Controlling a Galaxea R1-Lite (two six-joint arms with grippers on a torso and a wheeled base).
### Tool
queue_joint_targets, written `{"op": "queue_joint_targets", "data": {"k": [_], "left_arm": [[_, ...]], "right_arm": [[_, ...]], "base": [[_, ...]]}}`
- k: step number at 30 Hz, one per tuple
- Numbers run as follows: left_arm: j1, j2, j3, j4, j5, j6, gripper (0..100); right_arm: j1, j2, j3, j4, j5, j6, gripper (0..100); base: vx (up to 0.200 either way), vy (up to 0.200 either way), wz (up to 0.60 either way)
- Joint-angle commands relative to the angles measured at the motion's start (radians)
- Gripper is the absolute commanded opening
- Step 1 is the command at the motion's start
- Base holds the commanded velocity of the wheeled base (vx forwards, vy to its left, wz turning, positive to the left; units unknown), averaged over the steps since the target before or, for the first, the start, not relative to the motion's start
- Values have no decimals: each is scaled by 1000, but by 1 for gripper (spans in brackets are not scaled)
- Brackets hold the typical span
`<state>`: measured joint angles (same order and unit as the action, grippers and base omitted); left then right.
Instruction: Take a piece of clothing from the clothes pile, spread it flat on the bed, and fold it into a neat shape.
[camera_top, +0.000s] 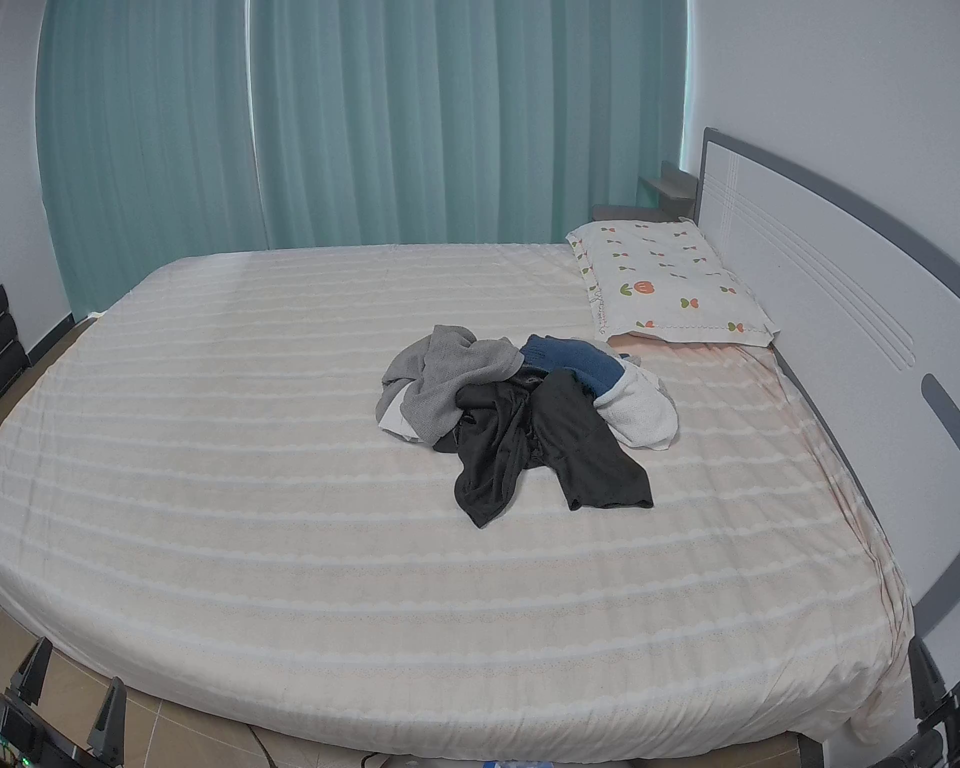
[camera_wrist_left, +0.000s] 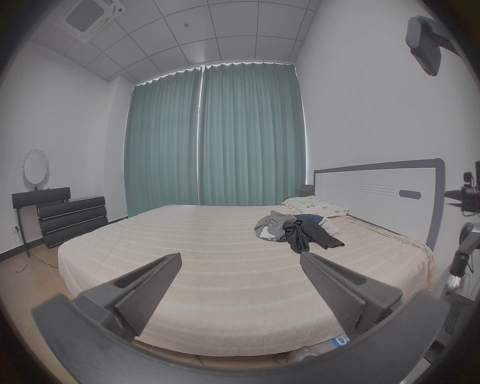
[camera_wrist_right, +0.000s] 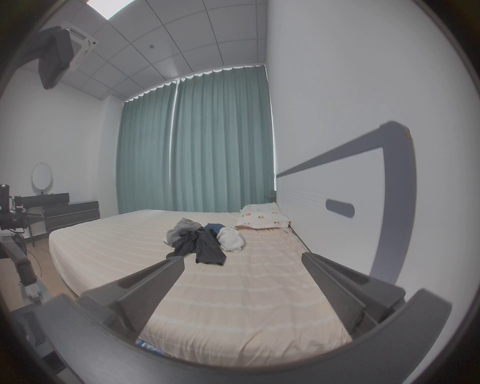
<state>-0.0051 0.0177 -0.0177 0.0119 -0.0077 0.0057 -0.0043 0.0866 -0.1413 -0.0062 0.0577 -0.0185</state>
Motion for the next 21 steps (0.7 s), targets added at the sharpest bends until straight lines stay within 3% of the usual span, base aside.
{"op": "queue_joint_targets", "data": {"k": [1,4,7,8,11,15,21], "left_arm": [[-1,-18,15,0,0,3,100],[-1,-18,15,0,-2,2,100],[-1,-18,15,0,0,2,100],[-1,-18,15,0,0,2,100],[-1,-18,15,0,0,2,100],[1,-18,15,0,0,-1,100],[1,-18,15,0,0,-1,100]], "right_arm": [[-5,351,-64,-6,74,-18,100],[21,496,-50,-34,83,-20,100],[133,776,-87,-144,94,5,100],[133,776,-87,-144,94,5,100],[196,1095,-136,-359,90,81,100],[205,1389,-218,-532,68,143,100],[210,1753,-446,-695,-36,247,100]], "base": [[0,0,0],[0,0,0],[0,0,0],[0,0,0],[0,0,0],[0,0,0],[0,0,0]]}}
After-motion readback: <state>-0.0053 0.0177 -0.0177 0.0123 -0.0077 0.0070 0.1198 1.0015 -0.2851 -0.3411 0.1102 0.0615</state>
